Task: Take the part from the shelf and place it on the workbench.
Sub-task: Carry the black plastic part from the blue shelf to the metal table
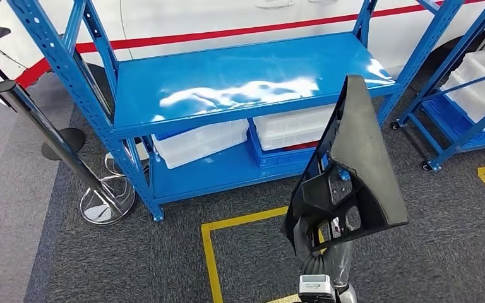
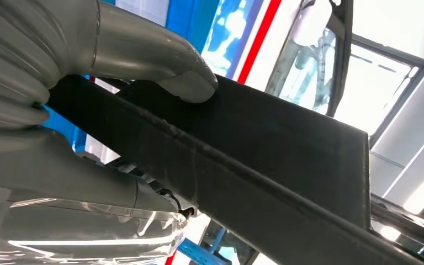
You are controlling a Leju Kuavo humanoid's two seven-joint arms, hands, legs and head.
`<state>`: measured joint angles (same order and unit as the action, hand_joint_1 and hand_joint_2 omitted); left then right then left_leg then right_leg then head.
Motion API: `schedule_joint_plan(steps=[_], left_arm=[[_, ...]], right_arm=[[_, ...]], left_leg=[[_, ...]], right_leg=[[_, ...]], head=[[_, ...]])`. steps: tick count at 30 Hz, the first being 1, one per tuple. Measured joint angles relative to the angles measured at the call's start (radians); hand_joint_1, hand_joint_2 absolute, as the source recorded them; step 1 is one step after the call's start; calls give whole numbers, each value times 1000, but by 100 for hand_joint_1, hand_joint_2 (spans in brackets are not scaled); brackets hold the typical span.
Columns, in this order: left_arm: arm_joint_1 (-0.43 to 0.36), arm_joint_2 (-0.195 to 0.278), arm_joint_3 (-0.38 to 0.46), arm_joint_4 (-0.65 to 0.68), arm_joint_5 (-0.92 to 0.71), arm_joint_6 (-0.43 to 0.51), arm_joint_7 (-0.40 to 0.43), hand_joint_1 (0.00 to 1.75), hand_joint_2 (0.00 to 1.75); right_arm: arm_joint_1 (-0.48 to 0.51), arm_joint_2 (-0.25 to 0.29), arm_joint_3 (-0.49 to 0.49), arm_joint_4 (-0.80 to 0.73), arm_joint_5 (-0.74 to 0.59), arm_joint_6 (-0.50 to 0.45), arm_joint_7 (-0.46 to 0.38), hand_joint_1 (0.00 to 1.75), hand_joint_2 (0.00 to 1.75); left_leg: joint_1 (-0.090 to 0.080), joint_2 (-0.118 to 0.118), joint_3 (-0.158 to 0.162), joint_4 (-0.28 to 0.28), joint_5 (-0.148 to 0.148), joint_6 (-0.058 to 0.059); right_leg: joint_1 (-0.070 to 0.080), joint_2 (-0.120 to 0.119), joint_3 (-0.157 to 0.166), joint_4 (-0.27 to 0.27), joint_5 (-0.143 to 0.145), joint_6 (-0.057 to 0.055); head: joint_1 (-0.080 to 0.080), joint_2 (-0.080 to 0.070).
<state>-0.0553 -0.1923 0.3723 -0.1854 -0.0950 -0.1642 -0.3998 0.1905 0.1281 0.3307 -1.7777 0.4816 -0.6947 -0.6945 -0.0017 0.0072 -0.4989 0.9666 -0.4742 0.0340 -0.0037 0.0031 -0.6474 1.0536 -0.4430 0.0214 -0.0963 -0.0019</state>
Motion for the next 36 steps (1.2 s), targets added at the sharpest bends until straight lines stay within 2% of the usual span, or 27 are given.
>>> schedule_joint_plan(steps=[2, 3, 4, 5, 6, 7, 8, 10, 11, 13, 14, 15, 16, 18, 19, 20, 21, 23, 24, 26, 28, 29, 31, 33, 34, 35, 36], left_arm=[[-2, 0, 0, 0, 0, 1, 0, 0, 175], [-1, 0, 0, 0, 1, 1, 0, 0, 175], [-1, 0, 0, 0, 1, 2, 0, 0, 175], [-1, 0, 0, 0, 2, 2, 0, 0, 175], [-1, 0, 0, 0, 2, 2, 0, 0, 175], [-1, 0, 0, 0, 2, 2, 0, 0, 175], [-1, 0, 0, 0, 2, 2, -1, 0, 175], [-1, 0, 1, 0, 3, 2, -2, 0, 175], [-1, -1, 1, 0, 3, 2, -2, 0, 175], [0, -1, 1, 0, 3, 2, -2, 0, 175], [1, -1, 1, 0, 3, 2, -2, 0, 175], [2, -1, 1, 0, 4, 2, -2, 0, 175], [2, 0, 1, 0, 4, 2, -2, 0, 175], [3, 0, 0, 0, 3, 2, -2, 0, 175], [3, 0, 0, 0, 3, 2, -2, 0, 175], [3, 0, 0, 0, 2, 2, -2, 0, 175], [3, 0, 0, 0, 2, 2, -2, 0, 175], [2, 0, 0, 0, 2, 2, -2, 0, 175], [0, 0, 0, 0, 2, 2, -2, 0, 175], [-2, 0, 0, 0, 2, 1, -3, 0, 175], [-1, 0, 0, 0, 2, 1, -3, 0, 175], [-1, 0, 1, 0, 2, 1, -3, 0, 175], [-1, 0, 1, 0, 2, 0, -3, 0, 175], [-1, 0, 1, 0, 3, -5, -3, 0, 175], [-1, 0, 1, 0, 5, -8, -3, 0, 175], [0, 0, 1, 0, 7, -11, -3, 0, 175], [0, 0, 1, 0, 9, -13, -3, 0, 175]], right_arm=[[0, 0, 0, 0, 0, 0, 0, 175, 175], [1, 0, 0, 0, 0, 0, 0, 175, 175], [1, 0, 0, 1, 0, 0, 0, 175, 175], [1, -1, 0, 1, 0, 0, 0, 175, 175], [0, -1, 1, 2, 0, 0, 0, 175, 175], [0, -1, 1, 2, -1, 0, 0, 175, 175], [-2, -1, 2, 2, -1, 0, 0, 175, 175], [-5, -1, 3, 2, -2, 0, 0, 175, 175], [-7, -1, 4, 2, -2, 0, 0, 175, 175], [-7, -1, 4, 3, -2, 0, 0, 175, 175], [-8, -1, 4, 3, -3, 0, 0, 175, 175], [-8, 0, 5, 3, -3, 0, 0, 175, 175], [-9, 0, 5, 3, -3, 0, 0, 175, 175], [-9, 0, 6, 6, -3, 0, 0, 175, 175], [-9, 0, 6, 7, -4, 0, 0, 175, 175], [-9, 0, 6, 9, -4, 0, 0, 175, 175], [-9, 0, 6, 10, -4, 0, 0, 175, 175], [-9, 0, 6, 11, -4, 0, 1, 175, 175], [-10, 0, 6, 11, -4, 0, 1, 175, 175], [-11, 0, 6, 11, -5, 0, 1, 175, 175], [-12, 0, 6, 11, -5, 0, 1, 175, 175], [-12, 0, 6, 11, -5, 0, 1, 175, 175], [-11, -1, 5, 11, -5, 0, 0, 175, 175], [-10, -1, 5, 12, -5, 0, 0, 175, 175], [-10, -1, 5, 12, -5, 0, 0, 175, 175], [-9, -1, 5, 13, -5, 0, 1, 175, 175], [-9, -1, 5, 14, -5, 0, 1, 175, 175]], left_leg=[[0, 3, -24, 0, 21, 7], [-1, 4, -39, 1, 31, 7], [-1, 6, -53, 2, 41, 6], [-1, 6, -68, 5, 50, 4], [-1, 7, -82, 8, 58, 2], [-1, 7, -94, 12, 66, -1], [-1, 6, -106, 18, 72, -5], [-3, 5, -118, 27, 84, -16], [-3, 5, -121, 28, 91, -22], [0, 4, -125, 31, 98, -33], [1, 3, -132, 43, 84, -38], [2, 1, -145, 73, 52, -42], [4, -1, -162, 123, 3, -44], [5, -1, -197, 253, -87, -49], [6, -1, -204, 304, -105, -51], [6, -1, -196, 325, -99, -51], [6, -1, -170, 309, -77, -51], [6, -3, -71, 186, -38, -47], [5, -5, -18, 110, -37, -44], [1, -9, 37, 22, -50, -35], [0, -7, 31, 12, -41, -23], [0, -5, 26, 9, -32, -16], [2, 1, 7, 4, -13, 0], [-2, 3, -16, 5, 4, 7], [-3, 4, -28, 6, 13, 7], [-5, 5, -40, 7, 22, 6], [-6, 5, -52, 9, 30, 5]], right_leg=[[-3, 0, -38, 120, -99, 6], [-5, 0, -52, 182, -131, 9], [-6, 0, -56, 225, -142, 11], [-8, -1, -43, 233, -130, 13], [-9, -1, -12, 205, -104, 13], [-10, -2, 36, 147, -77, 12], [-9, -3, 92, 68, -66, 10], [-5, -2, 168, -47, -74, 0], [-1, -1, 180, -71, -82, -7], [-1, -3, 171, -75, -71, -23], [-2, -4, 163, -75, -62, -33], [-4, -6, 154, -77, -51, -42], [-4, -8, 142, -78, -40, -48], [-1, -7, 114, -76, -19, -54], [0, -8, 99, -74, -9, -53], [1, -8, 84, -71, 1, -52], [1, -8, 69, -68, 10, -50], [1, -6, 41, -58, 25, -43], [2, -6, 31, -52, 32, -39], [2, -6, 22, -47, 45, -27], [0, -4, 18, -45, 56, -14], [-2, -3, 11, -37, 48, -9], [-4, -1, -14, 23, -14, 0], [-5, -1, -51, 144, -101, 6], [-5, -1, -63, 200, -121, 8], [-6, -1, -63, 230, -119, 9], [-6, -1, -45, 226, -99, 7]], head=[[0, 0], [0, 0], [0, 0], [0, 0], [0, 0], [0, 0], [0, 0], [0, 0], [0, 0], [0, 0], [0, 0], [0, 0], [0, 0], [-1, 0], [-1, 0], [-1, 0], [-1, 0], [-1, 0], [-1, 0], [0, 0], [0, 0], [0, 0], [0, 0], [0, 0], [0, 0], [0, 0], [0, 0]])
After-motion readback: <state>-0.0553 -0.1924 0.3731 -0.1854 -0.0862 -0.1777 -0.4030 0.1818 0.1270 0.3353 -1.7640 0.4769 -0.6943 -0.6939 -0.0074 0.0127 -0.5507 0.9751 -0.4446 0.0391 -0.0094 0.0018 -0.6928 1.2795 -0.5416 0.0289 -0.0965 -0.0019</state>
